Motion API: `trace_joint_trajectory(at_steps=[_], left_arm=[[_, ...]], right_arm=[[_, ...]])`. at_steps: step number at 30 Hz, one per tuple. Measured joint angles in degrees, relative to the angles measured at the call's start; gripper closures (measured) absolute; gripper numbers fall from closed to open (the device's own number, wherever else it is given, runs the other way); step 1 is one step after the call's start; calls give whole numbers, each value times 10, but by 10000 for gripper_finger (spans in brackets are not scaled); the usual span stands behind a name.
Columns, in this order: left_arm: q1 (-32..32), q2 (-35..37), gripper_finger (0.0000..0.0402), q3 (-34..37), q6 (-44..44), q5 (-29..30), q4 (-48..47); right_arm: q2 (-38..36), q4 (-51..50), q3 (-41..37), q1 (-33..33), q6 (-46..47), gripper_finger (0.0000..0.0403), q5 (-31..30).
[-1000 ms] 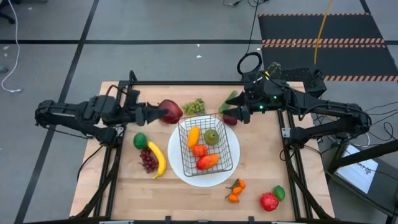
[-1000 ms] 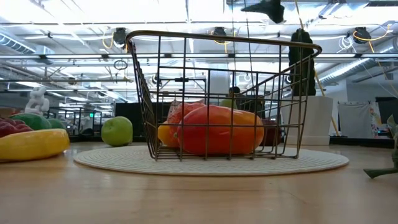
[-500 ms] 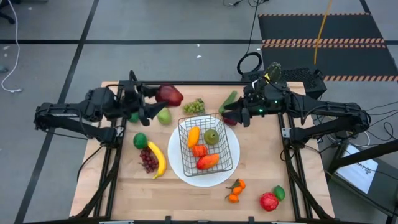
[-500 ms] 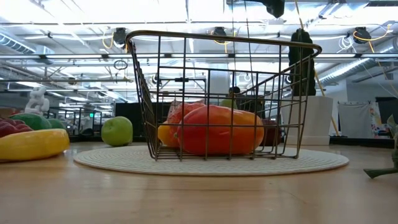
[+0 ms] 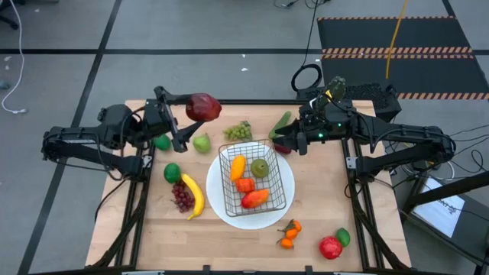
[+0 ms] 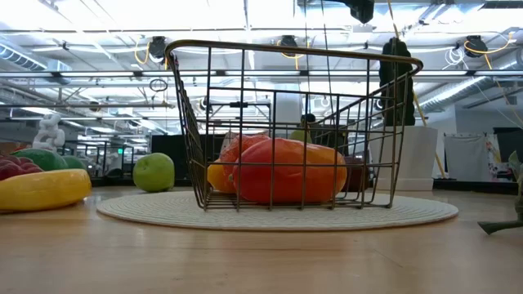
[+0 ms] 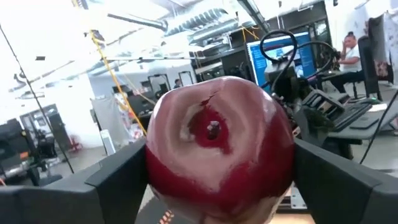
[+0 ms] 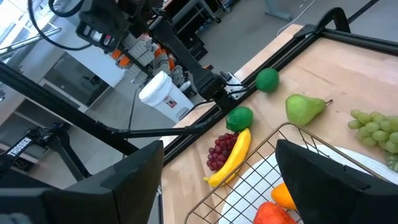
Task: Build produce basket
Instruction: Put the bottom dark red apple into the black wire basket
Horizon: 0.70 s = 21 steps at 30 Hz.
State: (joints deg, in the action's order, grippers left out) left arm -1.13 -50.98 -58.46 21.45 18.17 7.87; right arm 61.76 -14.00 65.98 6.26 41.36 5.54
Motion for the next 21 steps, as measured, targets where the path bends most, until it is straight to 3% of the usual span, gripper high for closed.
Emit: trace_joint_trajectory(at_steps=[10, 21], left_arm=[[0, 0, 50, 0, -9, 0, 23], [0, 0, 50, 0, -225, 4, 24]], right_arm=[[0, 0, 0, 1, -49, 101, 2], [0, -17, 0, 1, -122, 101, 4]])
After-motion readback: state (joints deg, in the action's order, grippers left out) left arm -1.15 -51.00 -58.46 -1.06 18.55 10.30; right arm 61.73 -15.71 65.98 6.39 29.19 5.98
